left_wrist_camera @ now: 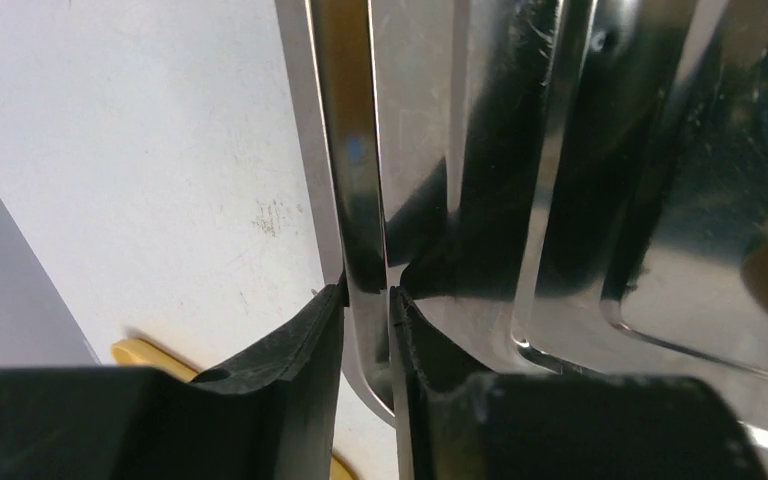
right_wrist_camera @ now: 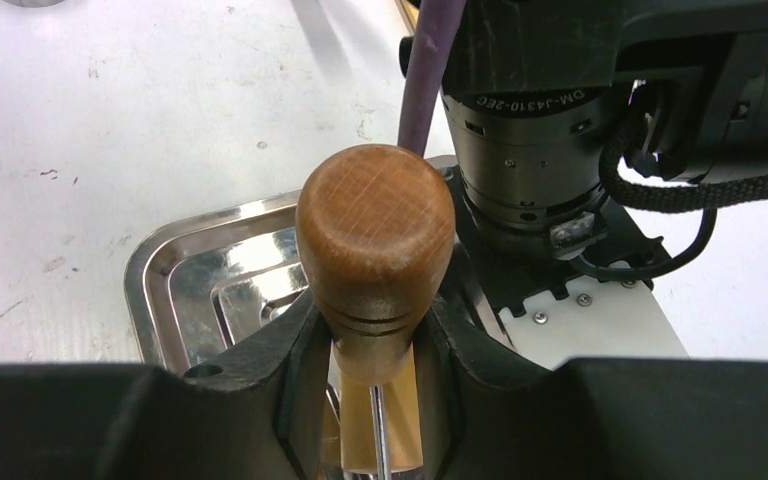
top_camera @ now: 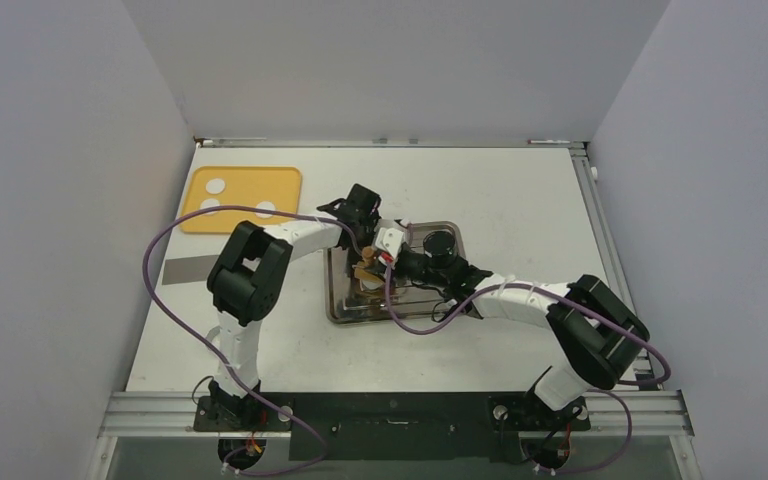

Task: Roll out the dumpling wrappers from the dough
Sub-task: Flatten out the dough on the work surface.

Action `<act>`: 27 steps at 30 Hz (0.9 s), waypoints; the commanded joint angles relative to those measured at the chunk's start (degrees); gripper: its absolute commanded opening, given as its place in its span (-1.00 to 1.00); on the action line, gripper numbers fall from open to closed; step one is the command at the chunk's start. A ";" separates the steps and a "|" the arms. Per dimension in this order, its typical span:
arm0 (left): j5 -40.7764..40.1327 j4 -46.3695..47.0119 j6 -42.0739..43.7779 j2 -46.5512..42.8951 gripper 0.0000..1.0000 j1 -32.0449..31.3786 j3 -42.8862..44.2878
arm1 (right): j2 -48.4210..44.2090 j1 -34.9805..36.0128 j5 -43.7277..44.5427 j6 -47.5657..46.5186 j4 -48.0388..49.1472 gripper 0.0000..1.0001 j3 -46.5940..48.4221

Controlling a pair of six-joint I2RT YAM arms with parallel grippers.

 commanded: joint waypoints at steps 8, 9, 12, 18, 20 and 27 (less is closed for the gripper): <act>12.22 -15.67 -0.78 -1.13 0.03 2.00 6.42 | -5.71 -5.53 -9.18 7.75 10.45 -0.83 -3.19; 13.81 -16.72 -0.78 -1.53 0.06 2.01 7.28 | -5.56 -5.95 -10.17 8.47 10.62 -0.83 -3.04; 16.86 -20.94 -0.92 -2.28 0.11 2.01 10.89 | -5.37 -6.41 -12.19 9.21 10.09 -0.83 -2.36; 26.27 -25.72 -4.33 -5.08 0.16 5.04 16.60 | -5.47 -7.79 -16.03 9.49 8.40 -0.83 -1.12; 33.92 -27.96 -6.47 -6.00 0.19 8.21 19.13 | -5.25 -8.18 -17.03 8.76 6.74 -0.83 -0.10; 51.66 -31.28 -9.43 -10.63 0.33 16.76 19.77 | -2.56 -9.52 -18.98 7.50 3.84 -0.83 3.48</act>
